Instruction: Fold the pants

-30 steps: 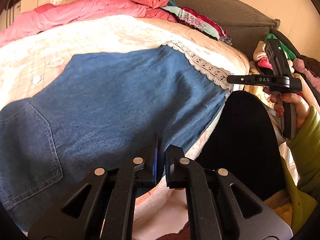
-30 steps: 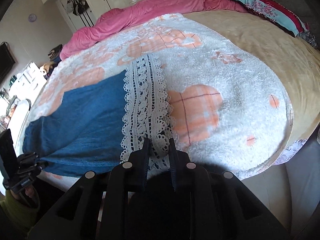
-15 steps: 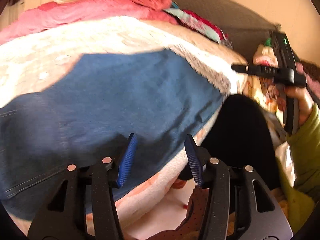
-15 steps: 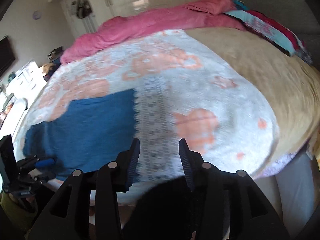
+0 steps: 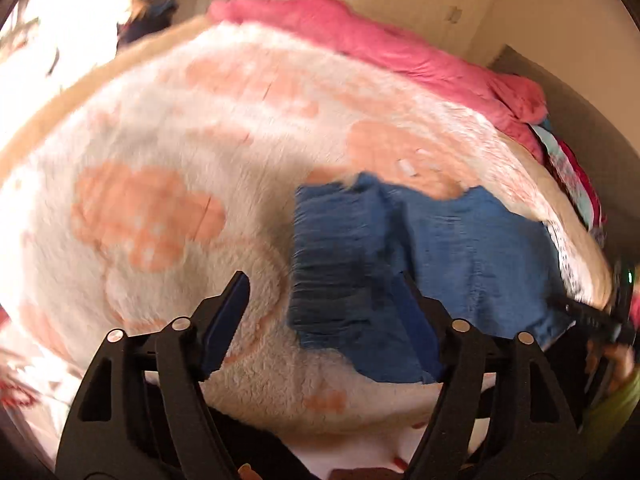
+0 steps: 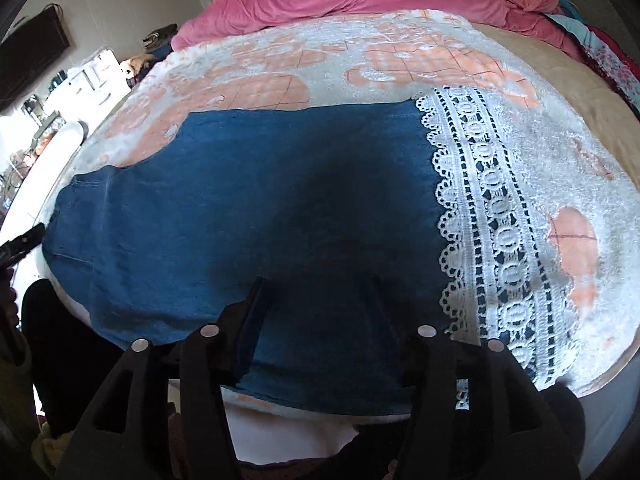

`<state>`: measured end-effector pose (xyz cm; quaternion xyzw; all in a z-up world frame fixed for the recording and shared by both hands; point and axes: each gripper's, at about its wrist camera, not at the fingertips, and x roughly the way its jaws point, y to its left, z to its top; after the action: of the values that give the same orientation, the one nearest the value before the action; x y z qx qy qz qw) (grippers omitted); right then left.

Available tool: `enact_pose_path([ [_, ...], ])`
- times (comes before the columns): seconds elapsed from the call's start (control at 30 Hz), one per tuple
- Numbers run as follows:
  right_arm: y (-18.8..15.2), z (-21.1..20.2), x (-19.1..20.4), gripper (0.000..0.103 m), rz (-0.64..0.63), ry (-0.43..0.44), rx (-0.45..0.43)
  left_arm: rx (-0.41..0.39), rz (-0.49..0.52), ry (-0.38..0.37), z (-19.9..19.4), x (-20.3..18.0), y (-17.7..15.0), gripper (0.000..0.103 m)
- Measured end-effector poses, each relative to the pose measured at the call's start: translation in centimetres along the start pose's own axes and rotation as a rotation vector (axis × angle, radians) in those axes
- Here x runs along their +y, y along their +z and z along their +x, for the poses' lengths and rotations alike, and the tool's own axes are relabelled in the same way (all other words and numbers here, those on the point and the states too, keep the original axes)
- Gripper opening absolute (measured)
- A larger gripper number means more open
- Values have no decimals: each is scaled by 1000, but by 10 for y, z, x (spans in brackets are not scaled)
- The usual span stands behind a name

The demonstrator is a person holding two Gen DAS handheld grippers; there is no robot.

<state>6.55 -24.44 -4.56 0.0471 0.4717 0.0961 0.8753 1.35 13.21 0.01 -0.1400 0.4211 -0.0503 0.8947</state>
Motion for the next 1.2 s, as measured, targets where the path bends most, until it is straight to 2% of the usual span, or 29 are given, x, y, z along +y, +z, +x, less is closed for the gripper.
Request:
enact_pose_path([
  [0.07, 0, -1, -2, 55, 7, 10, 1, 19, -23, -28, 13, -2, 3, 67],
  [0.1, 0, -1, -1, 55, 9, 12, 2, 22, -11, -36, 19, -8, 4, 63],
  [0.13, -1, -2, -2, 55, 11, 13, 1, 25, -1, -41, 24, -12, 4, 39],
  [0.2, -1, -2, 0, 56, 8, 8, 1, 17, 46, 10, 29, -24, 3, 36],
  [0.27, -5, -5, -1, 56, -3, -3, 5, -12, 63, 13, 18, -24, 4, 35],
  [0.37, -8, -5, -2, 56, -6, -2, 11, -33, 85, 63, 5, -11, 9, 35],
  [0.43, -8, -4, -3, 58, -9, -2, 10, 17, 65, 47, 12, -4, 6, 35],
  [0.53, -9, -1, 1, 66, -17, 2, 11, 35, 90, 75, 21, -9, -1, 41],
  [0.67, -9, -2, 1, 66, -26, 13, 4, -16, 91, 101, 2, -10, 5, 46],
  [0.77, -9, -4, -2, 66, -11, 34, -4, -83, 133, 119, -20, -25, 12, 52],
  [0.87, -10, -4, 0, 70, -20, 34, -7, -113, 168, 86, -27, -43, 20, 57],
  [1.0, -8, -8, 1, 70, -12, 49, -23, -86, 201, 5, -11, -71, 31, 60],
  [1.2, -1, -39, -18, 70, 39, 40, -136, -32, 267, -133, 25, -128, 50, 61],
])
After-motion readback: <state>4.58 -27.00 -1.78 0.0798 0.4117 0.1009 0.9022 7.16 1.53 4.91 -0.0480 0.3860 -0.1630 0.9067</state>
